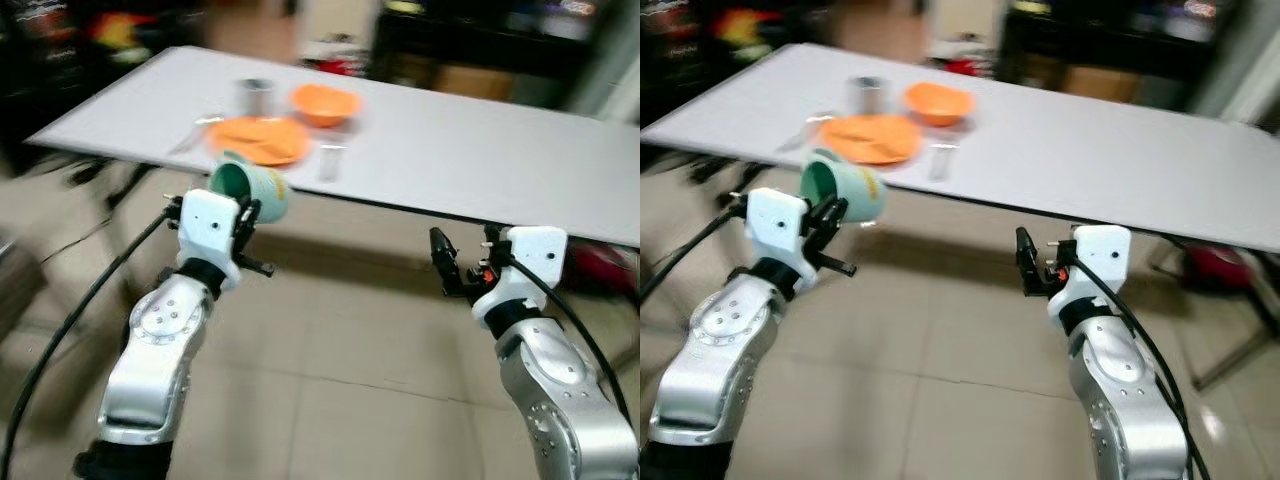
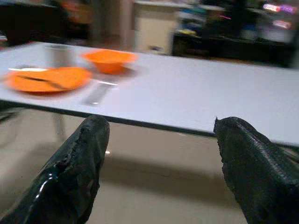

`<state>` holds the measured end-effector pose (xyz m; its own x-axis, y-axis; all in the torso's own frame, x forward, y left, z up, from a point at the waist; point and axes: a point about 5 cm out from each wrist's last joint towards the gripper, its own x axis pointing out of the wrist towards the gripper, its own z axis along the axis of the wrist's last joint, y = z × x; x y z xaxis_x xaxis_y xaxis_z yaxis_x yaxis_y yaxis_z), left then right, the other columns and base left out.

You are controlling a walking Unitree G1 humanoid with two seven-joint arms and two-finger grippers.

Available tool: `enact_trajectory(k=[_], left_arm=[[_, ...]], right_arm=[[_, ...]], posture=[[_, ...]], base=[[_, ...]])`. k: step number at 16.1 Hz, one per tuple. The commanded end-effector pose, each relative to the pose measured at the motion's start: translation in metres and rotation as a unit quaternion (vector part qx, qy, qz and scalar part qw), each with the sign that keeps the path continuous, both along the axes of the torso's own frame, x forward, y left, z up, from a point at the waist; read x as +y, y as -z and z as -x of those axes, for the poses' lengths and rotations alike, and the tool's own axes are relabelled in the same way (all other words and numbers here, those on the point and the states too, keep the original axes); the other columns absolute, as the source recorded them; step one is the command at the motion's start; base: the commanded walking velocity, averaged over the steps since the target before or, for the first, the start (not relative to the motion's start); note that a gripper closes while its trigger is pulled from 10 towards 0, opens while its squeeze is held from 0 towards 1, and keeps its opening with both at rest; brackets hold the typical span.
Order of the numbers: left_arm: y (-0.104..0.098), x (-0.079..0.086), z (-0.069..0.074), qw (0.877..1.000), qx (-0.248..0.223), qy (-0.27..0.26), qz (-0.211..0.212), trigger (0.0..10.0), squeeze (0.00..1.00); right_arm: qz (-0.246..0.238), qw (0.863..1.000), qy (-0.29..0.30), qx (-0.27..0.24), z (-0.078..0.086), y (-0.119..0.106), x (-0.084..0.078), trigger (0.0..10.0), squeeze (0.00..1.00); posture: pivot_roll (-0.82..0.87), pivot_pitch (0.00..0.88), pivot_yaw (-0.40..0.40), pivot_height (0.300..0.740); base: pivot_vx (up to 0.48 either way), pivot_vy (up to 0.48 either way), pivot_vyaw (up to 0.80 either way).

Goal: Setting the table

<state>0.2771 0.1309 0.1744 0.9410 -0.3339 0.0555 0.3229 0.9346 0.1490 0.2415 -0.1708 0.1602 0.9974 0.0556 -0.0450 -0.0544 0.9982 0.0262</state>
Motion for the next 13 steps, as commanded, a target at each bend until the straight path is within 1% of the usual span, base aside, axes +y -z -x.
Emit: enact_trajectory(k=[1, 5, 7, 9, 11, 13], left_arm=[[-0.006, -0.007, -0.001, 1.0, -0.014, 0.019, -0.004, 10.0, 0.0], [-0.006, -0.013, -0.002, 0.999, -0.016, 0.032, -0.007, 10.0, 0.0], [-0.006, -0.014, -0.004, 0.999, -0.016, 0.033, -0.002, 10.0, 0.0], [-0.006, -0.013, -0.005, 1.0, -0.017, 0.026, -0.001, 10.0, 0.0], [-0.003, -0.006, -0.007, 1.0, -0.007, 0.004, 0.015, 10.0, 0.0], [0.0, -0.003, -0.007, 1.0, -0.004, -0.006, 0.016, 10.0, 0.0]], right_arm=[[0.001, 1.0, 0.012, -0.003, 0.001, -0.001, -0.005, 10.0, 0.0], [-0.006, 1.0, 0.013, -0.004, 0.001, -0.001, -0.003, 10.0, 0.0], [-0.008, 1.0, 0.014, -0.004, 0.002, -0.001, -0.003, 10.0, 0.0], [-0.004, 1.0, 0.01, -0.009, 0.001, -0.003, -0.002, 10.0, 0.0], [-0.011, 1.0, 0.013, -0.014, 0.0, -0.003, -0.001, 10.0, 0.0], [-0.013, 1.0, 0.014, -0.012, 0.0, -0.002, -0.001, 10.0, 0.0]], posture=[[-0.03, 0.0, -0.082, 0.74], [-0.03, 0.0, -0.072, 0.74], [-0.03, 0.0, -0.069, 0.74], [-0.04, 0.0, -0.066, 0.74], [-0.03, 0.0, -0.064, 0.74], [-0.03, 0.0, -0.067, 0.74]], base=[[0.311, 0.0, -0.77], [0.31, 0.0, -0.77], [0.313, 0.0, -0.77], [0.315, 0.0, -0.5], [0.317, 0.0, 0.0], [0.319, 0.0, 0.0]])
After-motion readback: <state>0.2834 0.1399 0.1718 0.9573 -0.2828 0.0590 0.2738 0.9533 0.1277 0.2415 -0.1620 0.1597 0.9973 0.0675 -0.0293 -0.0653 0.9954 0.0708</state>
